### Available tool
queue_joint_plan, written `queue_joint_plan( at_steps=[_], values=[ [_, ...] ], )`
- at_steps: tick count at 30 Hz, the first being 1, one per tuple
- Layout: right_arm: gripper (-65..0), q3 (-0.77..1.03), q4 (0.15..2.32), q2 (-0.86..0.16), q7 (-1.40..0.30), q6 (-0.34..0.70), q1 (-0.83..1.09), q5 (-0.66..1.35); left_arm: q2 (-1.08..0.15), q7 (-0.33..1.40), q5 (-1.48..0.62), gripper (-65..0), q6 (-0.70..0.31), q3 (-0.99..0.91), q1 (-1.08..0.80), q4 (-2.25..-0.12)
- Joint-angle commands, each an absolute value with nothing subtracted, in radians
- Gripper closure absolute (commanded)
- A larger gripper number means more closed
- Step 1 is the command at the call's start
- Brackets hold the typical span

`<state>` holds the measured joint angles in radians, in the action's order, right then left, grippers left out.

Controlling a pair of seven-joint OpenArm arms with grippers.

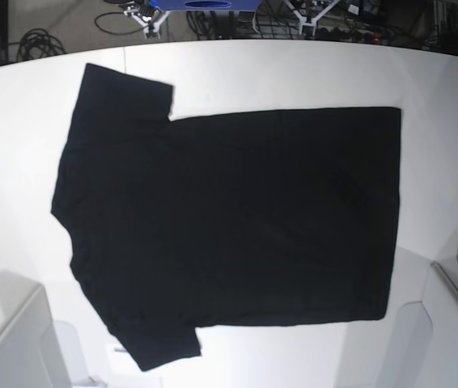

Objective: Fold the T-shirt properly

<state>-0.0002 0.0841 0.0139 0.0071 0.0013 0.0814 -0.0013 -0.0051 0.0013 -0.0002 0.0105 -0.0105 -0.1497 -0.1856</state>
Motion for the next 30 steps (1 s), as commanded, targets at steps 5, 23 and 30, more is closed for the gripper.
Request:
queue_joint_plan(
  at_steps=[5, 23, 30],
  values=[
    [0.0, 0.002, 0.085, 0.015, 0.007, 0.008, 0.101, 0.001, -0.004, 0.001, -0.001, -14.0, 0.007, -0.01, -0.147, -0.188],
    [0.0, -0.001, 0.087, 0.012, 0.008, 0.008, 0.12, -0.001, -0.01, -0.001, 0.001, 0.0, 0.007, -0.008, -0.182, -0.191],
    [0.0, 0.005, 0.292, -0.015, 0.002, 0.008, 0.275, 0.002, -0.07, 0.001, 0.001, 0.0, 0.005, 0.004, -0.38, -0.449]
  ],
)
